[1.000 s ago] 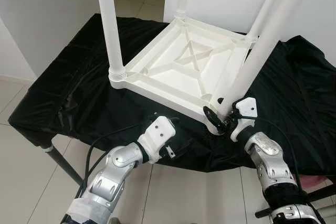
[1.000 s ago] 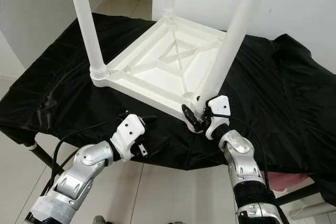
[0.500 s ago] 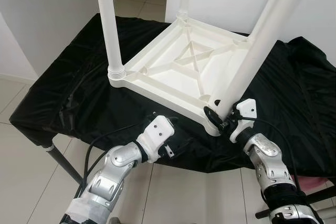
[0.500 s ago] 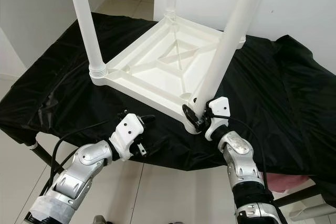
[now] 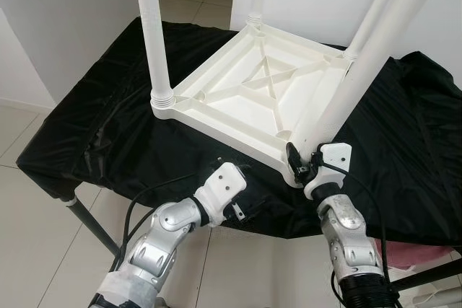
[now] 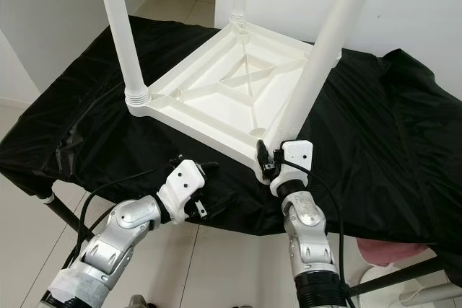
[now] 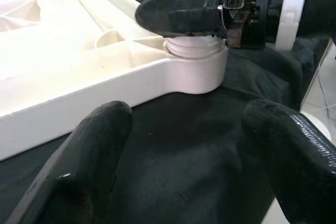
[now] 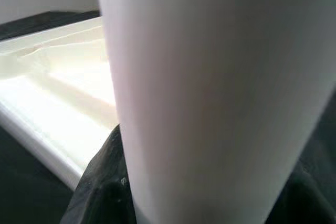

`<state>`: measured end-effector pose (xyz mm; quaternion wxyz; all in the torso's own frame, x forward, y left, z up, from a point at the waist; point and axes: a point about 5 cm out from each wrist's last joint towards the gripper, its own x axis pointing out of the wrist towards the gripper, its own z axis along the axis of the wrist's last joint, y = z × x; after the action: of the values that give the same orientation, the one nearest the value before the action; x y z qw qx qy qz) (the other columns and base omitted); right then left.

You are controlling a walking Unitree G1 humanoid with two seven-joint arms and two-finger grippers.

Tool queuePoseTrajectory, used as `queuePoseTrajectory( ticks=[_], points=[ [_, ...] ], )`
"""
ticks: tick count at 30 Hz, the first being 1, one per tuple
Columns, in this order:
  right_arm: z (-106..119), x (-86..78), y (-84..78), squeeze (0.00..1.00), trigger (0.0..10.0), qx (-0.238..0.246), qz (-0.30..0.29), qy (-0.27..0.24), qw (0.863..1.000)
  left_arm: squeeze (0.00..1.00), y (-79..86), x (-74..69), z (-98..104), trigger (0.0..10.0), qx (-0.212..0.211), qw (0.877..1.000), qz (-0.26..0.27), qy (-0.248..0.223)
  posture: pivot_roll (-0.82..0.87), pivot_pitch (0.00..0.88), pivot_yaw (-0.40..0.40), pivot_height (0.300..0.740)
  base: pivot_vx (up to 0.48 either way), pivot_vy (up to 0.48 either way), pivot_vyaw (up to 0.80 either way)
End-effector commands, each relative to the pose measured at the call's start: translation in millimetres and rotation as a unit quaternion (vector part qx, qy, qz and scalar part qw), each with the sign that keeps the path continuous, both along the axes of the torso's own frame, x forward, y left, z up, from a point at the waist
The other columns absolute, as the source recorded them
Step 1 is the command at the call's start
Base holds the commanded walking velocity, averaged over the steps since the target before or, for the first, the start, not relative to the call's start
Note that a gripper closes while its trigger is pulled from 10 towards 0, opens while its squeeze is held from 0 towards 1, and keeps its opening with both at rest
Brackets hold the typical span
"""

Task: Building children table

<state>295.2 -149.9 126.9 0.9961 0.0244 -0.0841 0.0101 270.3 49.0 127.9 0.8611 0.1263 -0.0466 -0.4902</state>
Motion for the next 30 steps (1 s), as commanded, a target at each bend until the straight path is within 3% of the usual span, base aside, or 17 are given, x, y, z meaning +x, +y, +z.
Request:
queuePoseTrajectory(
  ticks=[1, 3, 6, 12, 13, 14, 23, 26, 27, 28, 30],
  points=[
    [-8.2, -6.3, 4.9, 0.00, 10.0, 0.025, -0.060, 0.024, 0.998, 0.00, -1.4, 1.3, -3.3, 10.0, -0.003, 1.000, 0.011, 0.003, -0.07, 0.113, -0.042, 0.740, 0.000, 0.000, 0.00],
    [-6.0, -7.6, 15.9, 0.00, 10.0, 0.033, -0.051, 0.023, 0.998, 0.00, -1.9, 2.1, -2.1, 10.0, -0.005, 1.000, 0.010, 0.003, -0.07, 0.117, -0.039, 0.740, 0.000, 0.000, 0.00],
    [-3.9, -7.7, 18.8, 0.00, 10.0, 0.028, -0.037, 0.017, 0.999, 0.00, -2.1, 2.8, -1.6, 10.0, -0.005, 1.000, 0.010, 0.003, -0.07, 0.118, -0.040, 0.740, 0.000, 0.000, 0.00],
    [1.9, -8.3, 14.4, 0.00, 10.0, 0.016, -0.015, 0.011, 1.000, 0.00, 1.4, 6.5, 0.4, 10.0, -0.002, 1.000, 0.018, -0.005, -0.04, 0.121, -0.056, 0.740, 0.000, 0.000, 0.00],
    [1.8, -8.7, 14.4, 0.23, 10.0, 0.015, -0.017, 0.013, 1.000, 0.00, 1.8, 6.8, 1.1, 10.0, -0.003, 1.000, 0.020, -0.006, -0.04, 0.121, -0.056, 0.740, 0.000, 0.000, 0.00],
    [2.0, -9.3, 13.6, 1.00, 10.0, 0.014, -0.014, 0.010, 1.000, 0.00, 2.7, 6.6, 1.6, 10.0, -0.003, 1.000, 0.021, -0.007, -0.03, 0.114, -0.056, 0.740, 0.000, 0.000, 0.00],
    [6.1, -11.4, 5.9, 1.00, 10.0, 0.004, 0.015, -0.010, 1.000, 0.00, 5.3, 6.3, 1.7, 10.0, -0.001, 1.000, 0.022, -0.009, -0.04, 0.101, -0.047, 0.740, 0.000, 0.000, 0.00],
    [8.6, -8.7, -3.7, 1.00, 10.0, -0.010, 0.035, -0.016, 0.999, 0.00, 3.2, 9.1, 3.9, 10.0, -0.001, 1.000, 0.018, -0.012, -0.04, 0.091, -0.043, 0.740, 0.000, 0.000, 0.00],
    [10.5, -7.8, -7.4, 0.28, 10.0, -0.020, 0.065, -0.020, 0.998, 0.00, 1.5, 11.4, 5.9, 10.0, -0.002, 1.000, 0.014, -0.014, -0.05, 0.082, -0.043, 0.740, 0.000, 0.000, 0.00],
    [12.3, -7.9, -10.0, 0.00, 10.0, -0.028, 0.087, -0.024, 0.995, 0.00, 0.4, 12.6, 7.5, 10.0, -0.002, 1.000, 0.011, -0.018, -0.04, 0.080, -0.046, 0.740, 0.000, 0.000, 0.00],
    [14.1, -6.4, -14.3, 0.00, 10.0, -0.041, 0.132, -0.030, 0.990, 0.00, -1.5, 14.6, 11.3, 10.0, -0.005, 1.000, 0.001, -0.019, -0.04, 0.073, -0.045, 0.740, 0.000, 0.000, 0.00]
  ],
)
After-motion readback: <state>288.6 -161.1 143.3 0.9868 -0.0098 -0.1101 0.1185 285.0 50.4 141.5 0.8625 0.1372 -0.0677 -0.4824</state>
